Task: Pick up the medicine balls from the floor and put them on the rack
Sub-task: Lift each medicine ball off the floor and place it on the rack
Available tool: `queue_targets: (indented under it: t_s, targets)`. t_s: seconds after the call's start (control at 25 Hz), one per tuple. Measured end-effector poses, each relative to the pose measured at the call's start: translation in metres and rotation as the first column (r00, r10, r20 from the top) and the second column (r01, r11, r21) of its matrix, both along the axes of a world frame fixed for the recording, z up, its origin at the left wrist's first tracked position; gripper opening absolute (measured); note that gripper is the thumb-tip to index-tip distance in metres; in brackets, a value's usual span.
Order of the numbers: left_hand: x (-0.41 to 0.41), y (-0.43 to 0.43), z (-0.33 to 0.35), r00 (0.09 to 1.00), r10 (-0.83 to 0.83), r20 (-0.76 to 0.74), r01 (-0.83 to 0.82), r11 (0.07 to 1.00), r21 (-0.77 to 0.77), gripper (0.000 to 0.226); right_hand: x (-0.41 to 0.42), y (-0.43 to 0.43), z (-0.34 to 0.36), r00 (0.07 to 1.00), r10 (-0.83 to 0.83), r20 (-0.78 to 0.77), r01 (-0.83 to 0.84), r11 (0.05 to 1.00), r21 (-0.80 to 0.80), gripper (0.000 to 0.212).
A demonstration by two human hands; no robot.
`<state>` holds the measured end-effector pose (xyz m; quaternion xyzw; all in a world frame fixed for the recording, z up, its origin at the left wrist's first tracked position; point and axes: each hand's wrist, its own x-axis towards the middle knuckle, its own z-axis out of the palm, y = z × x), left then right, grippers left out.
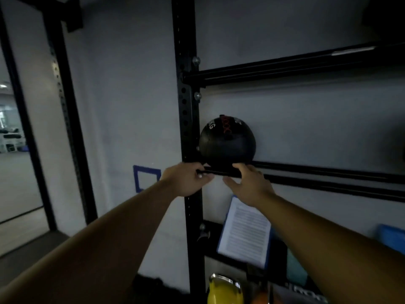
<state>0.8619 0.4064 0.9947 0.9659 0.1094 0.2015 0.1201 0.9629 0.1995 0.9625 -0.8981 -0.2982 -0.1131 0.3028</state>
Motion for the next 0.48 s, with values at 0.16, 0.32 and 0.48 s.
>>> queue_targets:
  t_s: [0.16, 0.32, 0.48]
  targets:
    - [-0.123, -0.072, -0.006, 0.999, 0.032, 0.002, -0.032, 0.987, 0.155, 0.064, -0.116, -0.060, -0.004, 0.996, 0.091, 0.013, -0.092, 0.996, 0.016, 0.064]
    - [-0.241, -0.111, -0.011, 0.994, 0.105, -0.039, -0.098, 0.984, 0.146, 0.053, -0.205, -0.104, -0.007, 0.986, 0.164, -0.037, -0.163, 0.986, 0.026, 0.050]
    - [-0.347, -0.116, 0.003, 0.977, 0.197, -0.082, -0.180, 0.967, 0.179, 0.059, -0.266, -0.123, -0.009, 0.979, 0.193, -0.060, -0.193, 0.981, 0.006, 0.036]
